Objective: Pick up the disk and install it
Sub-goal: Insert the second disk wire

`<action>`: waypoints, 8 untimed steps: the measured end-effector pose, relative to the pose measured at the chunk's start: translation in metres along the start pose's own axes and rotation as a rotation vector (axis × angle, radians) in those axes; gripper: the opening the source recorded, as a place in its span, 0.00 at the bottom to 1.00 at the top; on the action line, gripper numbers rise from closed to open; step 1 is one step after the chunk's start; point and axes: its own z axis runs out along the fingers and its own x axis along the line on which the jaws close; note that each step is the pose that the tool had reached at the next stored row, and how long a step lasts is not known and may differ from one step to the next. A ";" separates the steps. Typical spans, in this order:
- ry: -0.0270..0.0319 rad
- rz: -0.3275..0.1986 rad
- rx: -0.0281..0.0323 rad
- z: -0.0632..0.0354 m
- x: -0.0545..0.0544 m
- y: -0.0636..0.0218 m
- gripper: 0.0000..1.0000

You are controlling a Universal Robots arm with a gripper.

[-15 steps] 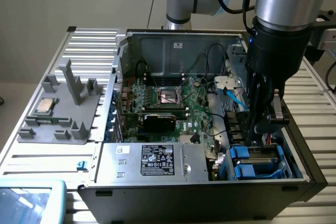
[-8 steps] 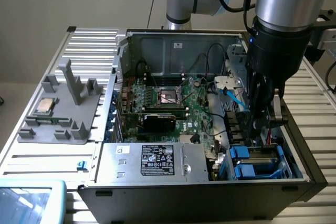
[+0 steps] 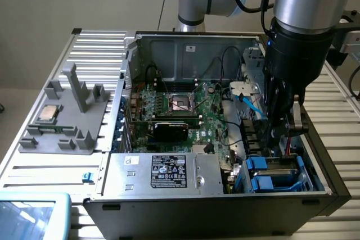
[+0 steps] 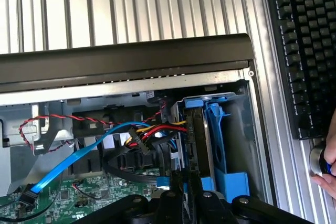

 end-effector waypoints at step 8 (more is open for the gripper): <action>-0.0009 -0.001 0.0074 0.0002 0.000 0.0015 0.16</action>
